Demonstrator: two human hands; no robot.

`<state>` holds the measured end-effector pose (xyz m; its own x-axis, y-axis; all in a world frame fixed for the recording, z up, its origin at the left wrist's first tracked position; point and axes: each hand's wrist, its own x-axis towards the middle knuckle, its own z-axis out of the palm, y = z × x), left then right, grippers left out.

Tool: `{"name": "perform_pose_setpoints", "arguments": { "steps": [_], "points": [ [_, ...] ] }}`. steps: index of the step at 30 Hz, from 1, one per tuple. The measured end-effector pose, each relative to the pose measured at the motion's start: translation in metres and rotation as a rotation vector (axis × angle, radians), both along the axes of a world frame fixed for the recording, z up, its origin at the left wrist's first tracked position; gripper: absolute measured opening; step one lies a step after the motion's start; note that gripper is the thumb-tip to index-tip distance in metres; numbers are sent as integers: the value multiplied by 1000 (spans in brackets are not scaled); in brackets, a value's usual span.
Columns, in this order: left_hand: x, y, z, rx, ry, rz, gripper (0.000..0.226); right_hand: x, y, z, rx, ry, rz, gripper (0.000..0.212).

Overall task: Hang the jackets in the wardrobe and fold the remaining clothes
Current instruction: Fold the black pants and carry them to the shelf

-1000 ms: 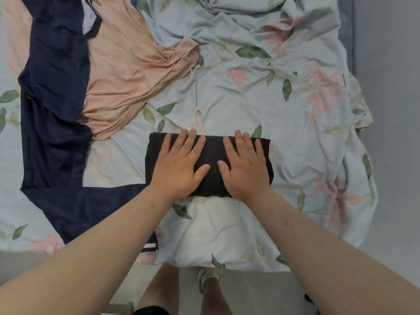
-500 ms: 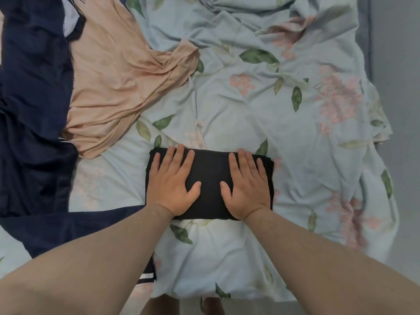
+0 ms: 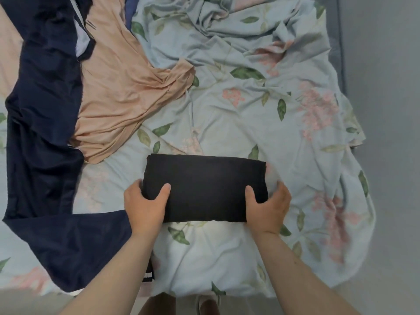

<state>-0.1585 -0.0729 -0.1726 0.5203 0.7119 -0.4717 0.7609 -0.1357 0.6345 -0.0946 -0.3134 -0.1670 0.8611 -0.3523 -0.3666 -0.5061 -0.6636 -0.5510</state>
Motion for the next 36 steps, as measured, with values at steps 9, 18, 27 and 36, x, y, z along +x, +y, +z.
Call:
{"name": "perform_pose_setpoints", "arguments": {
  "steps": [9, 18, 27, 36],
  "points": [
    [17, 45, 13, -708, 101, 33, 76, 20, -31, 17, 723, 402, -123, 31],
    [16, 39, 27, -875, 77, -23, 62, 34, -28, 32, 914, 612, -229, 50],
    [10, 45, 88, -1049, 235, 129, 50, 23, -13, 93, 949, 629, -293, 40],
    [2, 62, 237, -955, -177, 34, 53, 28, 5, 237, 1031, 371, -92, 55]
  ]
}}
